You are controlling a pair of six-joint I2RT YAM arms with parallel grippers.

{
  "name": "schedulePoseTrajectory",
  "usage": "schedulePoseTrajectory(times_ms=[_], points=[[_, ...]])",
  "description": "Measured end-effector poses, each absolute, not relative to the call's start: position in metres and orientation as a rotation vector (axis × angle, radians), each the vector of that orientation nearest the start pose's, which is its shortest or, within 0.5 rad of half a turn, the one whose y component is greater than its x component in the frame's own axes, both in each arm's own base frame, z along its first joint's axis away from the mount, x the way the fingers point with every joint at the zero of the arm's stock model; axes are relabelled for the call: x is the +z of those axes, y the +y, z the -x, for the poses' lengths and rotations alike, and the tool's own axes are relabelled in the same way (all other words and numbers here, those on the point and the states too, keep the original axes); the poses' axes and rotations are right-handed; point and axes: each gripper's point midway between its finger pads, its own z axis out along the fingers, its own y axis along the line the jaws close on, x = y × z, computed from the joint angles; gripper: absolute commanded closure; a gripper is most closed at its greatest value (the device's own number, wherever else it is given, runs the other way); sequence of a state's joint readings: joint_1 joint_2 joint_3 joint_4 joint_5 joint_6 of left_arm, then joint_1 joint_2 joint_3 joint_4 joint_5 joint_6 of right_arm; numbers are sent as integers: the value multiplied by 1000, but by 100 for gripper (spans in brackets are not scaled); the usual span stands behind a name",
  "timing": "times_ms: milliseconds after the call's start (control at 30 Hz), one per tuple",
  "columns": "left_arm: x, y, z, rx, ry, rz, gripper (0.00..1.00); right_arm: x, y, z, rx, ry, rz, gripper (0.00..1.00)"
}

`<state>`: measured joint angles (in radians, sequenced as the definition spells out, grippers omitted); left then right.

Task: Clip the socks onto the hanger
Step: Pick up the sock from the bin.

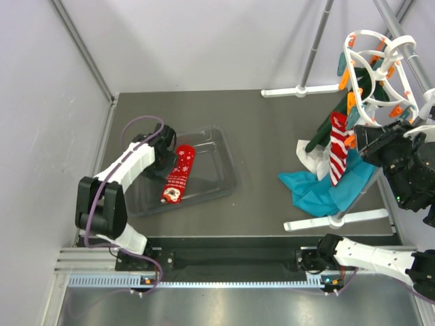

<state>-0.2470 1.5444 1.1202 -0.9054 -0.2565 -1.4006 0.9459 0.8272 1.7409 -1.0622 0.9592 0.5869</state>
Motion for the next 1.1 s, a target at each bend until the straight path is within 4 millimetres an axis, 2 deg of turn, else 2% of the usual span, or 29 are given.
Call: schedulePoseTrajectory(times_ms=[267,500,633,700,733,800,833,1000,1100], points=[[60,-78,-296,57,2313,1744,28,476,29,-182,341,1619,-397,100],[35,-76,-290,146,2293,1840,33,476,31,-181,347,1621,-393,100],[24,-76,-289,186,2290,1870,39,476,31,-181,349,1622,-392,100],[23,-75,-291,183,2273,1878,53,475,31,-181,350,1622,-391,100],[23,-75,-292,183,2262,1882,68,475,31,-181,351,1623,-390,100],[21,-73,-293,186,2240,1890,83,475,31,-181,352,1623,-390,100],[21,-71,-293,192,2231,1888,100,475,31,-181,353,1622,-390,100],[30,-58,-293,248,2175,1818,100,473,31,-181,355,1624,-394,100],[53,-50,-294,304,2125,1665,100,473,31,-181,357,1623,-395,100]])
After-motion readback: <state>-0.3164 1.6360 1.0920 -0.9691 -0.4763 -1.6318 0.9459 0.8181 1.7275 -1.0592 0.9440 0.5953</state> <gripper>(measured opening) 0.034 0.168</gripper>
